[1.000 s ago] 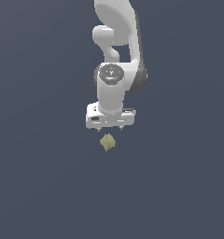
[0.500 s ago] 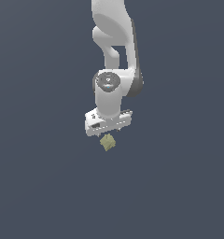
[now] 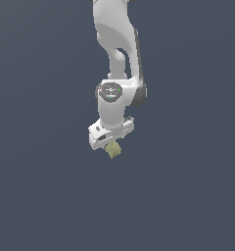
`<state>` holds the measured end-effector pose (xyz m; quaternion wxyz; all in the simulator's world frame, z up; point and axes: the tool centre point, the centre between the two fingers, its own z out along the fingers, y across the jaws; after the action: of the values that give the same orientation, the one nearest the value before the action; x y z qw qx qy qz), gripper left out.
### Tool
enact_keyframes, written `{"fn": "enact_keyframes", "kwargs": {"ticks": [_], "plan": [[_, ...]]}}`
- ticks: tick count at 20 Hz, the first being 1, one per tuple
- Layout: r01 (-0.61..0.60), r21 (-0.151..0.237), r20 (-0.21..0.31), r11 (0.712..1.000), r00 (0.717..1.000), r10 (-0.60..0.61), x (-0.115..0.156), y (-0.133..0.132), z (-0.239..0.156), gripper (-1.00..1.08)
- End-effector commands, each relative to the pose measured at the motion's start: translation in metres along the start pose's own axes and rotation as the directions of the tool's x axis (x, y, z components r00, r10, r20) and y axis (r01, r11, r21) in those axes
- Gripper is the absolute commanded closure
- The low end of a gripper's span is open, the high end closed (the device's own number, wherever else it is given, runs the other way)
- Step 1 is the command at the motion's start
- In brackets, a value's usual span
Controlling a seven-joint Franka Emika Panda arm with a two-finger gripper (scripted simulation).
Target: Pick up the object and move it to a goal position.
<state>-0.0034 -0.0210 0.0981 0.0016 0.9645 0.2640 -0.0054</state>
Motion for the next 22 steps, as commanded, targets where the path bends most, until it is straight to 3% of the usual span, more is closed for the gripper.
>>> {"fn": "enact_keyframes", "kwargs": {"ticks": [1,13,22], "plan": [[0.035,0.0,-0.005,0.999,0.999,-0.035,0.0,0.001,0.003,-0.92],[0.073,0.0,-0.01,0.997,0.997,-0.073,0.0,0.002,0.011,-0.92],[0.077,-0.001,-0.011,0.997,0.997,-0.077,0.0,0.001,0.051,-0.92]]}}
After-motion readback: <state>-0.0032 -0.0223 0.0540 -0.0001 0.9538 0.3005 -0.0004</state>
